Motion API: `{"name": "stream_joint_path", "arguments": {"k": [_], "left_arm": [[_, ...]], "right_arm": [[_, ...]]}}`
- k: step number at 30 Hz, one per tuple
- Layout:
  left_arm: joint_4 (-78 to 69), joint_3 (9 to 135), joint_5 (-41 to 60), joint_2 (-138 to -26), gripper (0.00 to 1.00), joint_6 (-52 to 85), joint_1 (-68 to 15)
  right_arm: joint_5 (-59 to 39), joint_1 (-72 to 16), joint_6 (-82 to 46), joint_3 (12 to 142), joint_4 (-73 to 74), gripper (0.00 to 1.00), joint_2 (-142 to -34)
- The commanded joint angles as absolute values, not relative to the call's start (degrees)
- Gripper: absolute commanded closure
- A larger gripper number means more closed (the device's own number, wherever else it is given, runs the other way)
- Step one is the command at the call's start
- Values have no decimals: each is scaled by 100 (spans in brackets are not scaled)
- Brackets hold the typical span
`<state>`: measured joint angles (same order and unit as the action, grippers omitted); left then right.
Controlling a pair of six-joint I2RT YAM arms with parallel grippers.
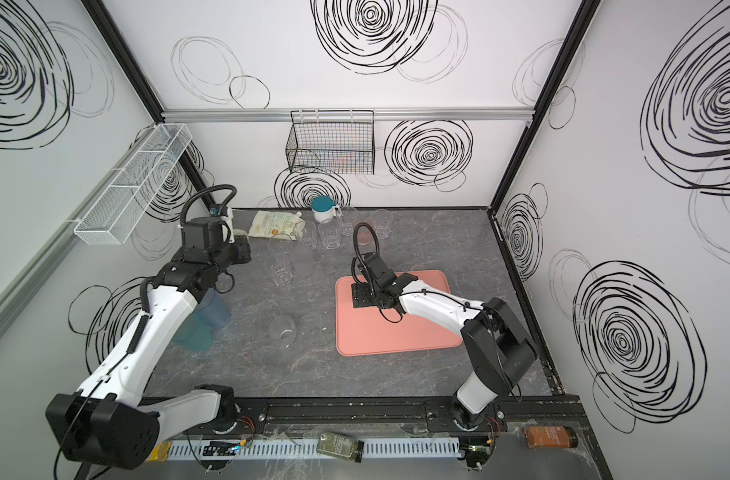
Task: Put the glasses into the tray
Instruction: 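Carry the amber glass with the left gripper over the pink tray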
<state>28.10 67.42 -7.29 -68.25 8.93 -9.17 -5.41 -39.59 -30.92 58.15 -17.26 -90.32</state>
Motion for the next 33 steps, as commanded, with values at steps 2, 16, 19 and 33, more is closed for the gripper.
{"name": "stream_joint_path", "arguments": {"k": [2, 16, 19, 33], "left_arm": [[3688, 7427, -679, -6841, 100, 857, -1816], [5143, 9117, 876, -8743, 100, 332, -4078], [5276, 9338, 857, -9221, 100, 181, -4187], [5450, 10146, 833, -10976, 100, -254, -3814]], "right_arm": [[-571, -3751, -3287, 5930, -1920, 23, -8663], [-926, -2592, -3151, 4825, -1715, 23, -7656], [-982, -2571, -3160, 4784, -1619, 23, -7664], [-1221, -2658, -3193, 4193, -1283, 24, -7367]]}}
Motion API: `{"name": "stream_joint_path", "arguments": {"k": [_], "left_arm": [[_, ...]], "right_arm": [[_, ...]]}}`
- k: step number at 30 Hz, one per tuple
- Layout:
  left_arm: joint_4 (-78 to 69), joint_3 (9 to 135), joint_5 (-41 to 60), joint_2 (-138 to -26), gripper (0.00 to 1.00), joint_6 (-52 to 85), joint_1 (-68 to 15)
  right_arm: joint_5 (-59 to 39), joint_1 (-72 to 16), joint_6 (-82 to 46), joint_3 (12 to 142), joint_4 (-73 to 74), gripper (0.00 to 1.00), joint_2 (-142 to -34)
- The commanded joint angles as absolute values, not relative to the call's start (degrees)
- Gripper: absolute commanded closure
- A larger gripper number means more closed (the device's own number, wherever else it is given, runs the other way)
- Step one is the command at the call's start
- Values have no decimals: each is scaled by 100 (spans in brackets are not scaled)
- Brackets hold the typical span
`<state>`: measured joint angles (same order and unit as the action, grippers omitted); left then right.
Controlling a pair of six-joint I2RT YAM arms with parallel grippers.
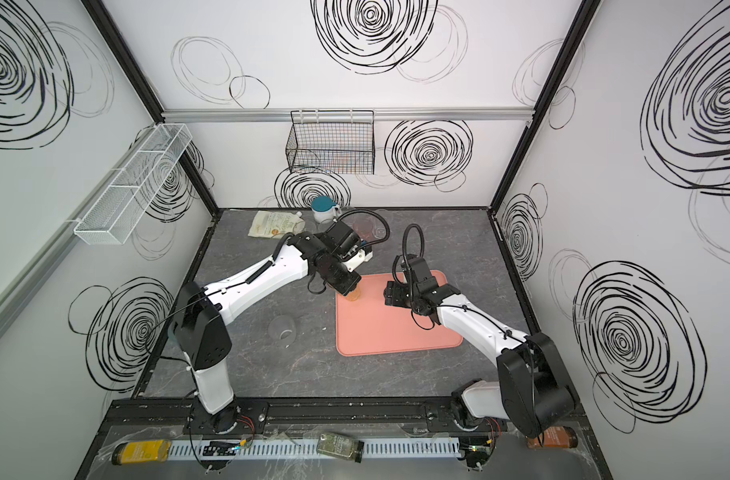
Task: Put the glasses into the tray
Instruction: 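Carry the amber glass with the left gripper over the pink tray, then lower the amber glass onto the tray's far corner and open the left gripper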
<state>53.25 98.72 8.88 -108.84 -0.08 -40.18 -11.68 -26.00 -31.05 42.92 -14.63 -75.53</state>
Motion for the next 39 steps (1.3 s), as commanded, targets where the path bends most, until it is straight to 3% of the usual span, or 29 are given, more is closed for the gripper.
{"name": "stream_joint_path", "arguments": {"k": [1, 5, 11, 20, 27, 29, 31, 39], "left_arm": [[5473, 10187, 869, -11071, 100, -294, -3769], [5906, 10599, 528, -11486, 100, -482, -3671], [5942, 10652, 851, -11610, 100, -534, -3589], [5916, 10477, 1102, -11431, 100, -537, -3873], [5634, 10207, 735, -11630, 100, -539, -3660], [5624, 10313, 638, -11671, 98, -521, -3654], [5579, 10418, 570, -11676, 89, -461, -3665], [5466, 10461, 665, -11782, 79, -521, -3683]], "right_arm": [[-1237, -2665, -3212, 4188, -1326, 24, -7352], [-1198, -2706, -3150, 4211, -1424, 24, -7339], [-1212, -2748, -3068, 4432, -1589, 24, -7511], [-1032, -2888, -3213, 4483, -1456, 24, -7666], [-983, -3053, -3237, 4723, -1608, 24, -7972], [-921, -3083, -3208, 4686, -1557, 24, -7972], [-911, -3073, -3209, 4682, -1593, 24, -8032], [-893, -3085, -3331, 4601, -1537, 24, -7963]]}}
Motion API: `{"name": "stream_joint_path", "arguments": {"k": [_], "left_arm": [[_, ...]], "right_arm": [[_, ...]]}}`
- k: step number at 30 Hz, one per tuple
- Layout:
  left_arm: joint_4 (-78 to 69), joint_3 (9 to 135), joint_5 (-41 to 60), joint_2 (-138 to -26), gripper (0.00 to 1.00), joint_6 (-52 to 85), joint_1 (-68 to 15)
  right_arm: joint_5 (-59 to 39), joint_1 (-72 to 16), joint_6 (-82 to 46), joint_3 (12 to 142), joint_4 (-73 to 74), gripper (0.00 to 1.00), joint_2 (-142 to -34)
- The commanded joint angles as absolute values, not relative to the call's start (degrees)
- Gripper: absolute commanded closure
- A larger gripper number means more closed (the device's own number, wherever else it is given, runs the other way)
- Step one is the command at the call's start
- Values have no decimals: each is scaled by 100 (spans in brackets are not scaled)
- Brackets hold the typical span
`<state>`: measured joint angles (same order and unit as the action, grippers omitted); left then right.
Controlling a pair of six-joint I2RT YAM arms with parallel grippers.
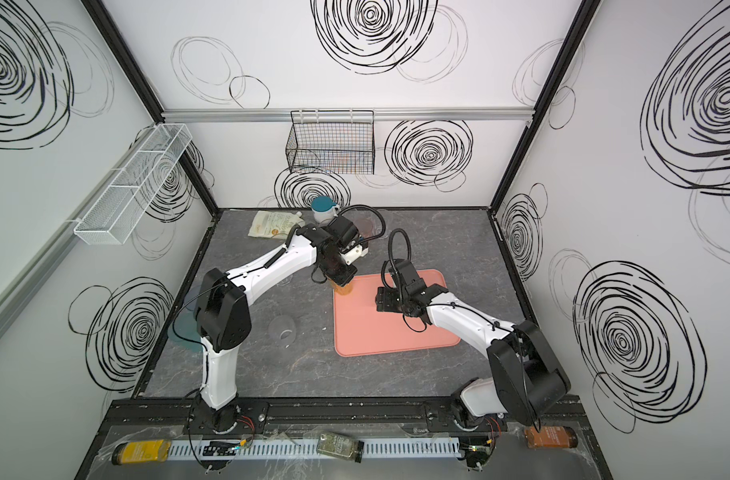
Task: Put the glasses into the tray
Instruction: 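Lower the amber glass onto the tray's far corner and open the left gripper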
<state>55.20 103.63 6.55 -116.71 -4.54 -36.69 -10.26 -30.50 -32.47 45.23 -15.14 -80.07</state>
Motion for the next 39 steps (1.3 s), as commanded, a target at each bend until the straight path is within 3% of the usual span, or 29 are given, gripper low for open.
{"name": "stream_joint_path", "arguments": {"k": [1, 12, 15, 26, 32, 39], "left_arm": [[5437, 10450, 601, -11769, 75, -517, -3683], [5038, 10718, 7, -11589, 40, -332, -3919], [5089, 10935, -74, -11504, 36, -334, -3959], [4766, 10656, -413, -10385, 34, -147, -4008], [3713, 9196, -771, -9078, 34, 267, -3737], [2669, 7320, -1002, -7433, 36, 1191, -2613]], "right_arm": [[-871, -3085, -3326, 4608, -1557, 24, -7965], [-747, -3088, -3369, 4526, -1591, 24, -7926], [-734, -3084, -3408, 4467, -1519, 24, -7819], [-480, -3129, -3497, 4612, -1520, 24, -7707], [-362, -3445, -3608, 4849, -1480, 24, -7706], [92, -4358, -3827, 5241, -1690, 25, -7986]]}}
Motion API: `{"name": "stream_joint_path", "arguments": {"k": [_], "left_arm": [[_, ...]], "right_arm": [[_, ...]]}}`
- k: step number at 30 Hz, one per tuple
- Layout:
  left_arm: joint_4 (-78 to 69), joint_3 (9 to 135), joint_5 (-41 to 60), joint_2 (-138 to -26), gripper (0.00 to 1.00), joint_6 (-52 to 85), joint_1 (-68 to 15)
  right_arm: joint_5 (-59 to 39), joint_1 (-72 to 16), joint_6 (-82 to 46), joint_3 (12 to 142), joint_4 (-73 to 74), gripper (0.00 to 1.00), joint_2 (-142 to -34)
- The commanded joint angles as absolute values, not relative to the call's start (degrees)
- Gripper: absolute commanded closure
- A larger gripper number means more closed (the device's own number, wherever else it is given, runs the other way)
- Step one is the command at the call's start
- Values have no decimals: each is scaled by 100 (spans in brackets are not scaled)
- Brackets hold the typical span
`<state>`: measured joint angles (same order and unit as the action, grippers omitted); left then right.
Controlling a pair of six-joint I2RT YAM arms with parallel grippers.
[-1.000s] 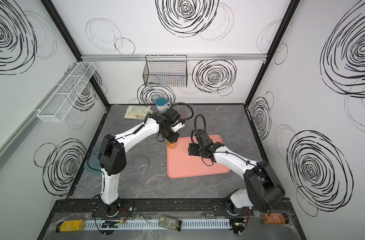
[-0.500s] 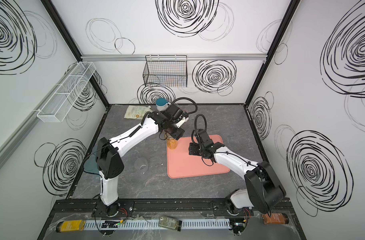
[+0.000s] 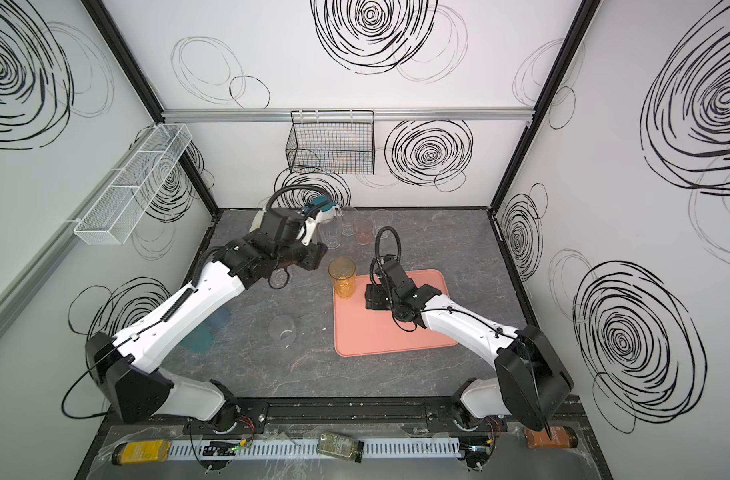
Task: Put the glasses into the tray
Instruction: 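Lower the amber glass onto the tray's far corner and open the left gripper, then move the left gripper to the blue glass and close on it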
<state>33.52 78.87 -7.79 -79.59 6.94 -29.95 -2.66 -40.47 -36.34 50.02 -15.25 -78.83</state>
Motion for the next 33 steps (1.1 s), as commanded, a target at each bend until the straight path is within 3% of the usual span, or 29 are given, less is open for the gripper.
{"name": "stream_joint_path", "arguments": {"k": [1, 7, 10, 13, 18, 33], "left_arm": [[2568, 7077, -1014, -7210, 36, 1246, -2410], [2701, 6142, -1156, -6305, 34, 1443, -1193], [2879, 5801, -1675, -6096, 28, 1775, -797], [2780, 5475, -1568, -5900, 20, 1940, -101], [2472, 5373, -1077, -6086, 22, 1843, 216], [3052, 4843, -1545, -5725, 36, 2182, 721]], "right_arm": [[145, -4475, -3866, 5279, -1685, 25, -8032], [137, -5098, -3965, 5971, -1762, 25, -8577], [329, -5404, -3846, 6420, -1973, 24, -8942], [326, -5566, -3793, 6604, -2020, 24, -9202], [141, -5599, -3790, 6420, -1820, 23, -9143], [-356, -4755, -3338, 5425, -1336, 23, -8372]]}}
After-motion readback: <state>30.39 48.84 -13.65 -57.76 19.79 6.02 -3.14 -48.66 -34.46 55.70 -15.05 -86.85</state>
